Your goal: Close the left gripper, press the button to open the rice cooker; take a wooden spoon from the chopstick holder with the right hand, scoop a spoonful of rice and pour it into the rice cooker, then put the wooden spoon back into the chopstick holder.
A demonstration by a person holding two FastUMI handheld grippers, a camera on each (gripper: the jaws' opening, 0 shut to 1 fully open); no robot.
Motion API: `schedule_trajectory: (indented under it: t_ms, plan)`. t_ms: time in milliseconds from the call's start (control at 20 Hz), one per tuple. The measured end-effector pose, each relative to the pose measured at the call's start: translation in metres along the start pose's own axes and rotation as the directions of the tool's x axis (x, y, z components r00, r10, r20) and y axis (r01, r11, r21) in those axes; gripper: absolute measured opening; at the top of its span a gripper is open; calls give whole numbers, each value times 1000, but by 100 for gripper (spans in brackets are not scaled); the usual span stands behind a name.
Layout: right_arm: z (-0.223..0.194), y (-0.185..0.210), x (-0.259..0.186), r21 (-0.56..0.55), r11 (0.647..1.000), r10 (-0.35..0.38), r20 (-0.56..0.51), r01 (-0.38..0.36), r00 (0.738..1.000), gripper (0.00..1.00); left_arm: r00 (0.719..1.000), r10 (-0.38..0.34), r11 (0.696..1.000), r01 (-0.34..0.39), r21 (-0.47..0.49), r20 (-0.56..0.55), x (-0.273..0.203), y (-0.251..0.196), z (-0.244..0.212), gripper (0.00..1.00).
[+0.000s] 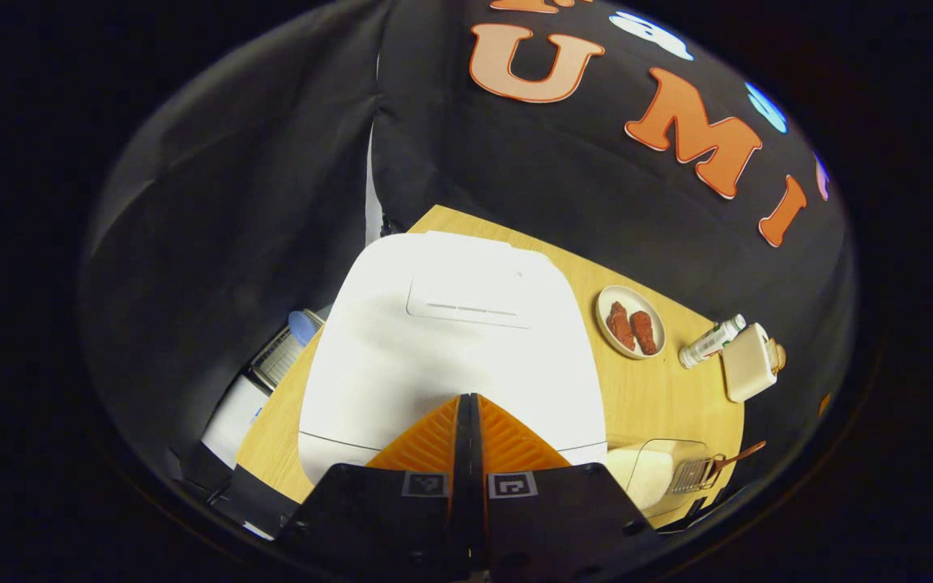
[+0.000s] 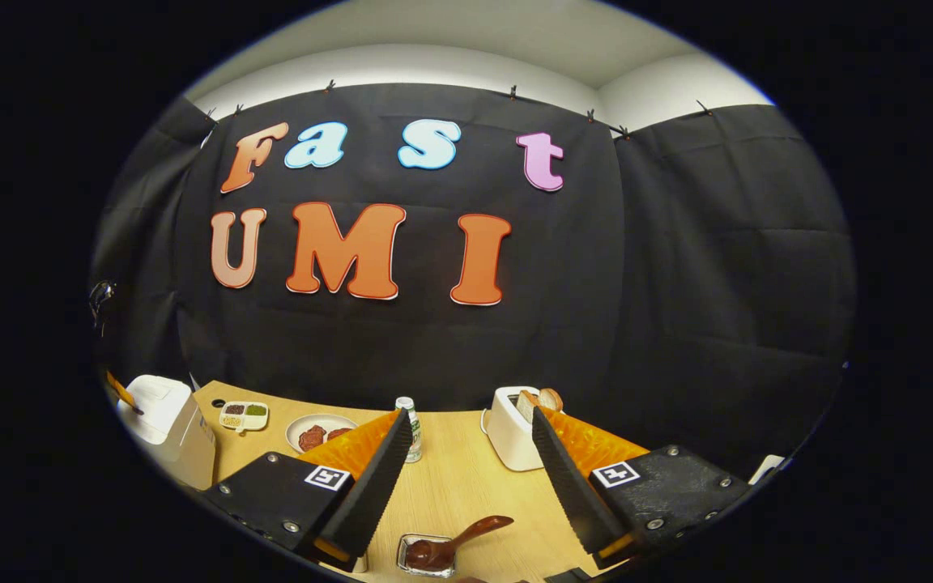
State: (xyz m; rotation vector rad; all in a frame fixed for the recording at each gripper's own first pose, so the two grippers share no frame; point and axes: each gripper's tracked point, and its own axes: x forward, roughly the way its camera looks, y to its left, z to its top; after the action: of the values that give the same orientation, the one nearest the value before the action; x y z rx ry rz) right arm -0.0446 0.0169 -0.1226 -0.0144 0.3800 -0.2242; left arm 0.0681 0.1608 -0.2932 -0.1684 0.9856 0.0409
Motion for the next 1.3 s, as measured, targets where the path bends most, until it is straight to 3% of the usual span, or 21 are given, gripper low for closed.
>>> schedule_trajectory:
  t_ms: [350,500,600,750,850,1300]
  plan:
    - [-31,-13,-1,26,999,-33,-64,35,997,93,998,61,992,-61,107,0,2,1,-1,6]
    - [-43,-16,-2,35,999,-22,-98,26,995,93,992,75,988,-88,127,101,-11,-3,15,6]
    - [-57,-21,-2,49,998,-25,-129,31,991,93,968,83,982,-120,146,237,-31,-10,46,6]
    - [-83,-25,-5,92,995,-8,-187,25,982,93,889,129,954,-232,190,439,-74,-11,96,4]
    - [-103,-25,-3,121,992,-2,-235,32,972,93,847,137,931,-288,225,514,-94,-15,113,4]
    - [-169,-10,16,215,976,71,-390,16,918,93,775,96,959,-241,151,625,-144,-26,100,4]
